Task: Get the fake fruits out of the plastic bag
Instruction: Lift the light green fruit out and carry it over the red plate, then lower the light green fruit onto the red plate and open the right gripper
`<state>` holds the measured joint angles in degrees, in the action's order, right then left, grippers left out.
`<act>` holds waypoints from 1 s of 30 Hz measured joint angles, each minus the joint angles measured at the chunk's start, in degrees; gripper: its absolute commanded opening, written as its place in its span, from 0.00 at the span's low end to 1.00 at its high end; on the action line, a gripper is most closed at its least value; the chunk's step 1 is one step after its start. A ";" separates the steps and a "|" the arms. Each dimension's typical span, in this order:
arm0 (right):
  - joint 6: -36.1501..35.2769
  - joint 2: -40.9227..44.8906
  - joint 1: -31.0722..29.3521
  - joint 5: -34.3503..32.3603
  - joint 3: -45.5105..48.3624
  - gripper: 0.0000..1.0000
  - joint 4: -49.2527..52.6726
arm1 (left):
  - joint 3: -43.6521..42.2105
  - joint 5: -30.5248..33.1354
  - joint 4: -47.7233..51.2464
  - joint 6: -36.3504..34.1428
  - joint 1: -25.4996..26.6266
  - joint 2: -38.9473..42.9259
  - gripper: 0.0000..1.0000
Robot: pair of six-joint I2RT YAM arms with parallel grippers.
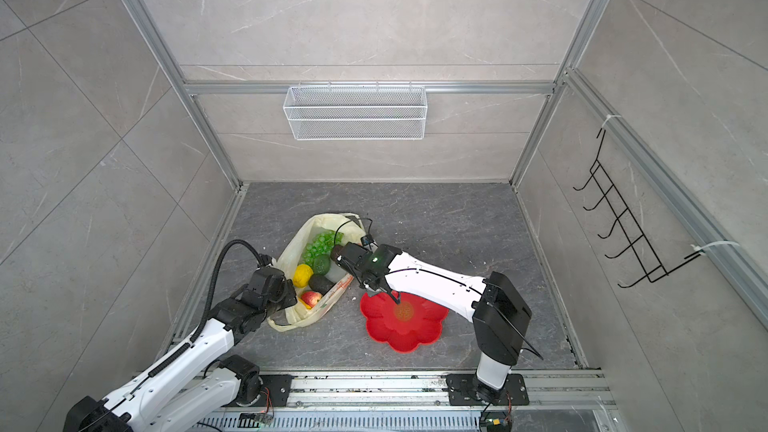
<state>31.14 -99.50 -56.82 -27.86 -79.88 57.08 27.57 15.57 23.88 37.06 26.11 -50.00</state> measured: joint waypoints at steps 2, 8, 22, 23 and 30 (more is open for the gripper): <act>0.35 0.00 0.00 -0.48 1.40 0.70 2.10 | 0.00 0.00 0.00 0.00 0.00 0.07 0.00; 2.56 -1.01 0.00 -1.36 4.76 0.70 6.75 | 0.00 0.02 0.00 0.00 0.00 0.09 0.00; 6.80 -7.48 -0.02 -3.04 6.93 0.73 12.57 | 0.00 0.02 0.00 0.00 0.00 0.09 0.00; 6.84 -7.82 -0.04 -3.06 6.93 0.73 12.81 | 0.00 0.00 0.00 0.00 0.00 0.09 0.00; 7.28 -8.79 -0.07 -3.08 7.80 0.73 14.03 | 0.00 0.00 0.02 0.00 0.00 0.02 0.00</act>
<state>38.41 -108.29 -56.88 -30.94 -72.07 71.11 27.57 15.57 23.90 37.06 26.11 -49.98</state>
